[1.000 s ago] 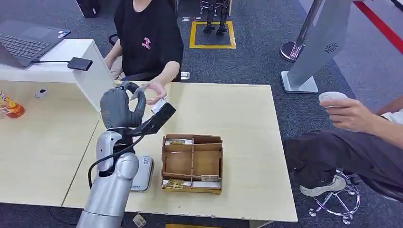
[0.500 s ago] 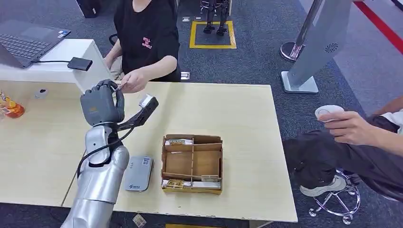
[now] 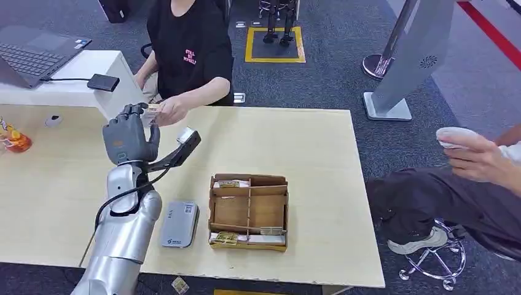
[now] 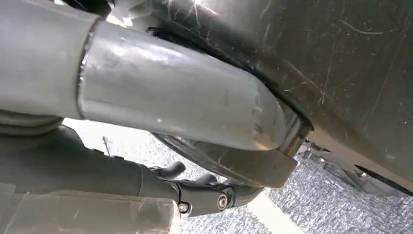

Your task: Pass the card to the sensor for recognition and then transmit it.

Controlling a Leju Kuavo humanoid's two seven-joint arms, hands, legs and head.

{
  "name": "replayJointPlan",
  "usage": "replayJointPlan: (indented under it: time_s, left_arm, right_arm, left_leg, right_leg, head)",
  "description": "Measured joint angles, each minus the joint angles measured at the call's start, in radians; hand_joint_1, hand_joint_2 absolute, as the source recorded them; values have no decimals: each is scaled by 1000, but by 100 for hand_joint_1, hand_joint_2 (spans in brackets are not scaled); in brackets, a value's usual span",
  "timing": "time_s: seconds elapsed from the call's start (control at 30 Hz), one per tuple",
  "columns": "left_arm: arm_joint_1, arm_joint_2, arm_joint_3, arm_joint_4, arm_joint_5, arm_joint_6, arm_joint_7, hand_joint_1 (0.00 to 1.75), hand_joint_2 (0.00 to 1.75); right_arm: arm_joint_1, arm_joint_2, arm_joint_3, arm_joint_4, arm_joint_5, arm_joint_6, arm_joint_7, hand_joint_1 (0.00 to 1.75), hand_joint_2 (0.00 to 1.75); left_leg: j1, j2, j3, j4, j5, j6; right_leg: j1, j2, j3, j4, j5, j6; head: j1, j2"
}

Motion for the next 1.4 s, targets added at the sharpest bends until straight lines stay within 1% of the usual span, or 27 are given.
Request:
replayJointPlan:
  time_s: [0.07,0.13,0.17,0.2,0.27,0.3,0.33,0.37,0.43,0.47,0.5,0.57,0.63,0.67,0.77,0.83,0.87,0.93,0.97,1.03,1.17,1.23,1.27,1.3,1.37,1.4]
  left_arm:
    - [6,-11,7,-8,20,-1,-28,0,175]
    - [27,-34,18,-47,100,-22,-83,0,175]
    - [39,-48,24,-75,147,-44,-109,0,175]
    - [55,-63,29,-102,207,-76,-134,0,0]
    - [83,-90,39,-171,356,-148,-179,0,0]
    - [92,-98,40,-192,430,-180,-187,0,0]
    - [101,-110,42,-220,546,-231,-191,0,0]
    - [110,-118,43,-242,629,-266,-192,0,0]
    - [135,-132,43,-296,891,-345,-174,0,0]
    - [146,-134,42,-321,979,-366,-164,0,0]
    - [153,-134,39,-340,1044,-395,-166,0,0]
    - [170,-132,32,-367,1197,-451,-193,0,0]
    - [196,-125,14,-396,1323,-492,-214,0,0]
    - [220,-120,1,-415,1382,-510,-222,0,0]
    - [311,-96,-55,-492,1612,-583,-255,0,0]
    - [373,-86,-86,-541,1725,-617,-277,0,0]
    - [402,-80,-99,-570,1778,-636,-277,0,0]
    - [454,-69,-127,-611,1860,-655,-285,0,0]
    - [480,-63,-146,-626,1888,-655,-301,0,0]
    - [523,-54,-177,-643,1910,-656,-329,0,0]
    - [591,-31,-231,-661,1923,-684,-346,0,0]
    - [614,-14,-258,-662,1918,-717,-369,0,0]
    - [623,0,-275,-662,1899,-738,-397,0,0]
    - [630,11,-291,-662,1869,-747,-427,0,0]
    - [644,31,-314,-662,1806,-748,-464,0,0]
    - [650,40,-327,-662,1778,-747,-478,0,175]
  right_arm:
    - [0,0,0,0,-1,0,3,0,0]
    - [1,0,0,-1,-7,1,5,0,0]
    - [2,0,0,-2,-11,2,7,0,0]
    - [2,0,-1,-3,-13,5,9,0,0]
    - [5,5,-6,-15,-21,12,15,0,0]
    - [7,8,-8,-21,-22,14,17,0,0]
    - [10,11,-11,-31,-24,18,19,0,0]
    - [12,15,-13,-39,-27,23,21,0,0]
    - [19,20,-21,-66,-34,46,26,0,0]
    - [23,24,-26,-81,-35,59,28,0,0]
    - [28,29,-29,-95,-38,71,29,0,0]
    - [36,34,-31,-128,-49,98,37,0,0]
    - [43,37,-31,-149,-59,110,40,0,0]
    - [48,39,-31,-160,-66,116,42,0,0]
    - [58,43,-31,-187,-89,126,49,0,0]
    - [62,45,-31,-198,-101,126,55,0,0]
    - [64,45,-31,-203,-108,126,56,0,0]
    - [67,46,-30,-209,-123,126,59,0,0]
    - [68,47,-30,-211,-133,124,62,0,0]
    - [71,47,-28,-215,-151,118,67,0,0]
    - [78,47,-24,-221,-179,118,71,0,0]
    - [82,48,-23,-226,-187,122,71,0,0]
    - [84,48,-21,-229,-191,124,71,0,0]
    - [87,48,-19,-232,-198,126,71,0,0]
    - [91,49,-18,-236,-205,127,69,0,0]
    - [93,50,-17,-238,-211,127,69,0,0]
  left_leg:
    - [0,0,0,0,0,0]
    - [0,0,0,0,0,0]
    - [0,0,0,0,0,0]
    - [0,0,0,0,0,0]
    - [0,0,0,0,0,0]
    - [0,0,0,0,0,0]
    - [0,0,0,0,0,0]
    - [0,0,0,0,0,0]
    - [0,0,0,0,0,0]
    - [0,1,0,0,-1,0]
    - [0,1,0,0,-1,0]
    - [0,0,0,0,0,0]
    - [0,0,0,0,0,0]
    - [0,0,0,0,0,0]
    - [0,1,0,0,-1,0]
    - [0,0,0,0,-1,0]
    - [0,1,0,0,-2,0]
    - [0,1,0,0,-2,1]
    - [0,1,0,0,-2,1]
    - [0,1,0,0,-2,1]
    - [0,0,0,0,-2,1]
    - [0,0,0,0,-2,1]
    - [0,0,0,0,-2,1]
    - [0,0,0,-1,-2,1]
    - [0,0,0,-1,-2,1]
    - [0,0,0,-1,-2,1]
  right_leg:
    - [0,0,0,0,0,0]
    - [0,0,0,0,0,0]
    - [0,0,0,0,0,0]
    - [0,0,0,0,0,0]
    - [0,0,0,0,0,0]
    - [0,0,0,0,0,0]
    - [0,0,0,0,0,0]
    - [0,0,0,0,0,0]
    - [0,0,0,0,0,0]
    - [0,1,-1,0,0,0]
    - [0,0,-1,0,0,0]
    - [0,-1,0,0,0,0]
    - [0,0,0,0,0,0]
    - [0,0,0,0,0,0]
    - [0,0,0,0,-1,0]
    - [0,0,0,0,-2,1]
    - [0,0,0,0,-2,1]
    - [0,0,0,-1,-2,1]
    - [0,0,0,-1,-2,1]
    - [0,0,0,-1,-2,1]
    - [0,0,0,-1,-2,1]
    - [0,0,0,-1,-2,1]
    - [0,0,0,-1,-2,1]
    - [0,0,0,-1,-2,1]
    - [0,0,0,-1,-2,1]
    - [0,0,0,-1,-2,1]
  head:
    - [0,0]
    - [0,0]
    - [0,0]
    - [0,0]
    - [0,0]
    - [0,0]
    - [0,0]
    - [0,0]
    - [0,0]
    - [0,0]
    - [0,0]
    - [-1,0]
    - [-1,0]
    - [-1,0]
    - [-1,0]
    - [-1,0]
    - [-1,0]
    - [-1,0]
    - [-1,0]
    - [-1,0]
    - [-1,0]
    - [-1,0]
    - [-1,0]
    - [-1,0]
    - [-1,0]
    - [-1,0]
